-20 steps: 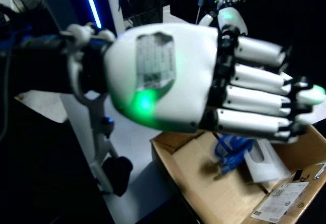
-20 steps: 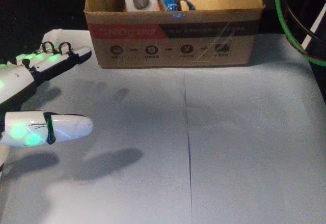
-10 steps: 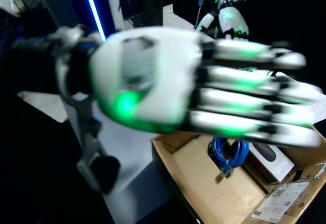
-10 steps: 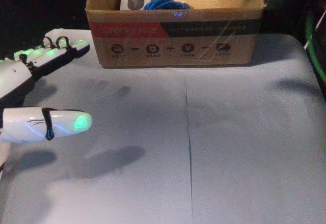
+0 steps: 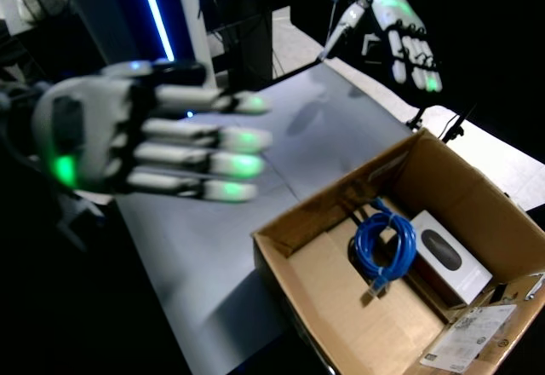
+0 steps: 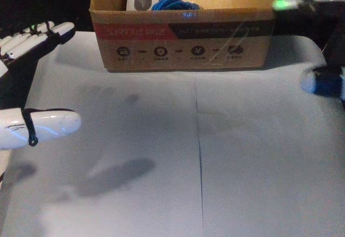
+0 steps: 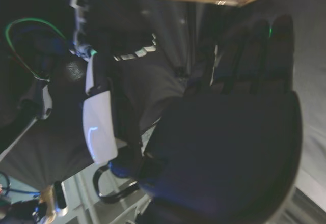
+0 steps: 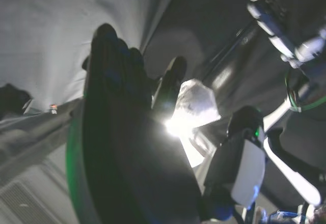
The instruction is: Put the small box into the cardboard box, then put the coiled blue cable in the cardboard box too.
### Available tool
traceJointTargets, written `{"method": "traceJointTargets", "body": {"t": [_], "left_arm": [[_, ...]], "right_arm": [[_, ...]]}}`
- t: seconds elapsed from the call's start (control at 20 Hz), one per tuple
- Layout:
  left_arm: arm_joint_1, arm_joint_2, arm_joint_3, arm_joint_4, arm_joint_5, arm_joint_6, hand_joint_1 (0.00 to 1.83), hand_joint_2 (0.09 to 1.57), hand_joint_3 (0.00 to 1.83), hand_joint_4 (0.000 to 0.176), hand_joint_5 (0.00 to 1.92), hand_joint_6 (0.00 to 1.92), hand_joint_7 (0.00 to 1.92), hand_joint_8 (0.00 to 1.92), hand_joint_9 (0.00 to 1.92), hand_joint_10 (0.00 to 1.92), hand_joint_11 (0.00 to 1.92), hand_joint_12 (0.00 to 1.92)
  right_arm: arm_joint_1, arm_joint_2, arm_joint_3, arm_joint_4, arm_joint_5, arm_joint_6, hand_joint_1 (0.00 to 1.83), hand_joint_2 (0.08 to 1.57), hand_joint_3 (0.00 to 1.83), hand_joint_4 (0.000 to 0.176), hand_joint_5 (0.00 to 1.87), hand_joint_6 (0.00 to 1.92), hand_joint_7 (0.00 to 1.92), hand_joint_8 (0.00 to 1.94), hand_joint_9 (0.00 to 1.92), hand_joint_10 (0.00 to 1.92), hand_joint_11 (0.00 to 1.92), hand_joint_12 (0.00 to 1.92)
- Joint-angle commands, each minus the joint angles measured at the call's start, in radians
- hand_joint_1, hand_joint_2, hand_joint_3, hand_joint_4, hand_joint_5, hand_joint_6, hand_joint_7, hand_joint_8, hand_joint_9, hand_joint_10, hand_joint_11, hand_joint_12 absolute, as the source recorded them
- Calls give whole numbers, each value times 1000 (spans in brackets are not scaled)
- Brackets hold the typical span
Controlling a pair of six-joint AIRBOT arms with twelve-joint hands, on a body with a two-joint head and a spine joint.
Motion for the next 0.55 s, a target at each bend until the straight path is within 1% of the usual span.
{"method": "traceJointTargets", "body": {"t": [0.0,0.05,0.1,0.15,0.25,0.4,0.5], "left_arm": [[-4,4,-3,-13,-132,-8,301,974,5,176,0,0,0,0,0,0,18,14],[1,6,-4,-17,-136,-8,296,974,5,176,0,0,0,0,0,0,17,14],[11,8,-8,-24,-145,-8,287,962,0,176,0,0,0,0,0,0,0,0],[17,10,-12,-30,-154,-8,305,941,0,176,0,0,0,0,0,0,0,0],[20,10,-17,-32,-156,-8,327,922,0,176,0,0,0,0,0,0,0,0],[32,11,-21,-37,-162,-8,294,924,0,176,0,0,0,0,0,0,0,0],[32,11,-21,-38,-167,-7,281,903,0,176,0,0,0,0,0,0,0,0]], "right_arm": [[-15,17,-6,56,168,5,720,889,0,176,244,3,59,0,0,0,0,0],[-57,25,-20,84,186,5,720,889,0,176,242,2,57,0,0,0,0,0],[-123,34,-48,126,226,5,772,871,0,176,254,5,65,2,0,0,0,0],[-184,37,-72,164,274,5,777,866,0,176,246,0,73,4,0,0,0,0],[-230,35,-90,192,314,5,753,867,0,176,248,3,83,6,0,0,0,0],[-234,24,-90,194,324,5,798,858,0,176,238,0,56,0,0,0,0,0],[-231,19,-90,190,347,6,775,872,0,176,245,3,55,1,0,0,0,0]]}}
